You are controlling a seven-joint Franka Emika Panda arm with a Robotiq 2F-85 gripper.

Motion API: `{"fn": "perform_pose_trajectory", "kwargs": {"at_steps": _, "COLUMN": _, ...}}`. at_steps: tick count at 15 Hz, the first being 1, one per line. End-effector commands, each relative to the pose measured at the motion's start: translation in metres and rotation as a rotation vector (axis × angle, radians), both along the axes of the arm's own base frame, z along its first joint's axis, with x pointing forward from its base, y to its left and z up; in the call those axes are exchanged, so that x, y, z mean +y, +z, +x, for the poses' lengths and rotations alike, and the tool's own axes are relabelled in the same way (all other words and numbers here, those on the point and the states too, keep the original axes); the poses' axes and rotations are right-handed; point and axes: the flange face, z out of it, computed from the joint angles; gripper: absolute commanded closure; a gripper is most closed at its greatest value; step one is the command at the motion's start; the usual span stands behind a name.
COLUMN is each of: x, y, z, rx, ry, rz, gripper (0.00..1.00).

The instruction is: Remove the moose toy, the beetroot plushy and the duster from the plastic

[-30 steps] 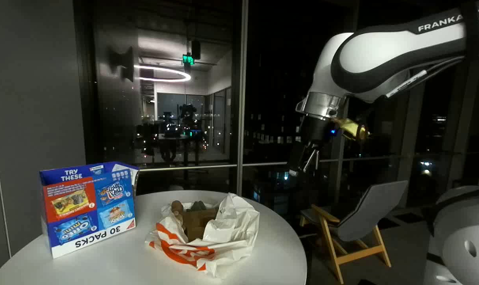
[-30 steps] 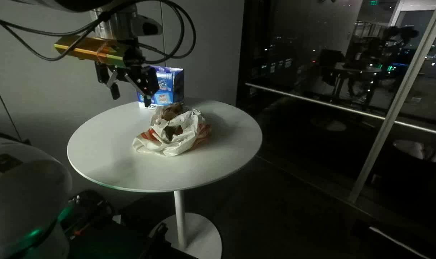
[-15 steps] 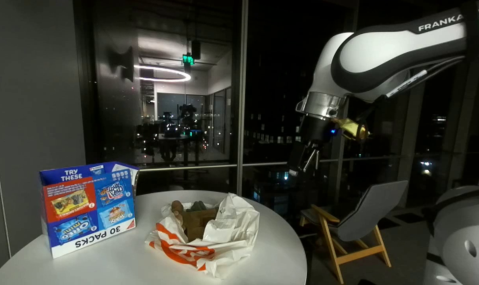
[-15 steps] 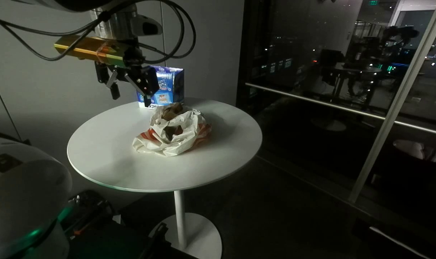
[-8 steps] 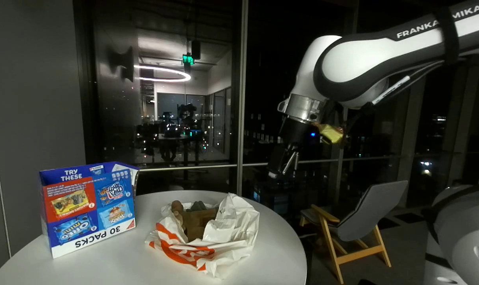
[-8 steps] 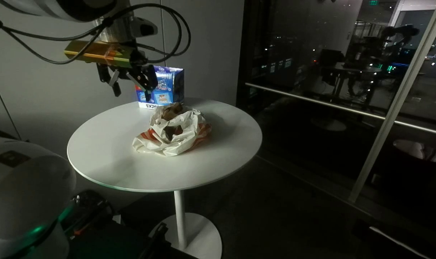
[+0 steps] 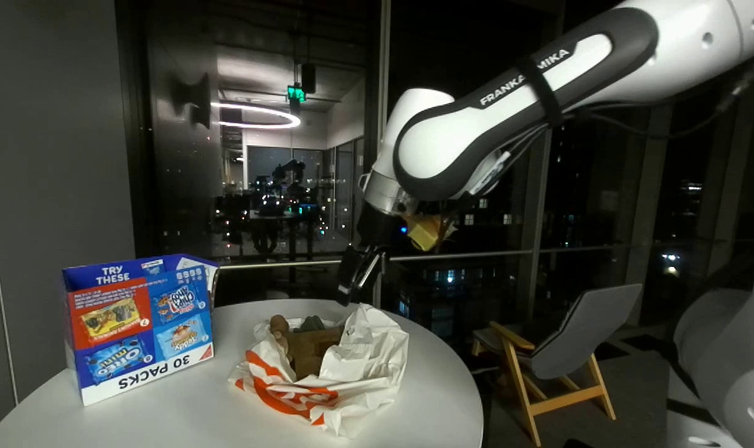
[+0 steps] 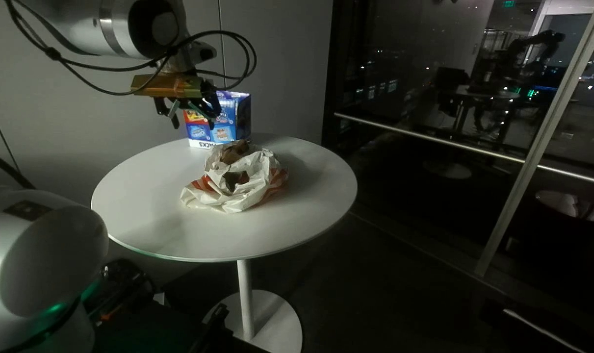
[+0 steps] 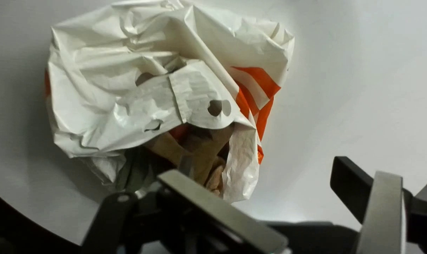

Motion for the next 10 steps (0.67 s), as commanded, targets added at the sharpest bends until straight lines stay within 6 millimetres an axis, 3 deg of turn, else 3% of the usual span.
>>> {"fn": "perform_pose_trajectory", "kwargs": {"at_steps": 1, "x": 0.036, "y": -0.011, "z": 0.055, "rx": -0.007, "ry": 0.085, "rz": -0.049, "gripper": 0.0}}
{"fn": "perform_pose_trajectory", "kwargs": {"at_steps": 5, "x": 0.055, "y": -0.041, "z": 0.097, "rx": 0.026, "ry": 0.145, "rz": -0.133, "gripper": 0.0}}
{"fn": "perform_pose_trajectory", "kwargs": {"at_steps": 10, "x": 0.04, "y": -0.085, "z": 0.134, "rx": 0.096, "ry": 0.156, "rz": -0.22, "gripper": 0.0}}
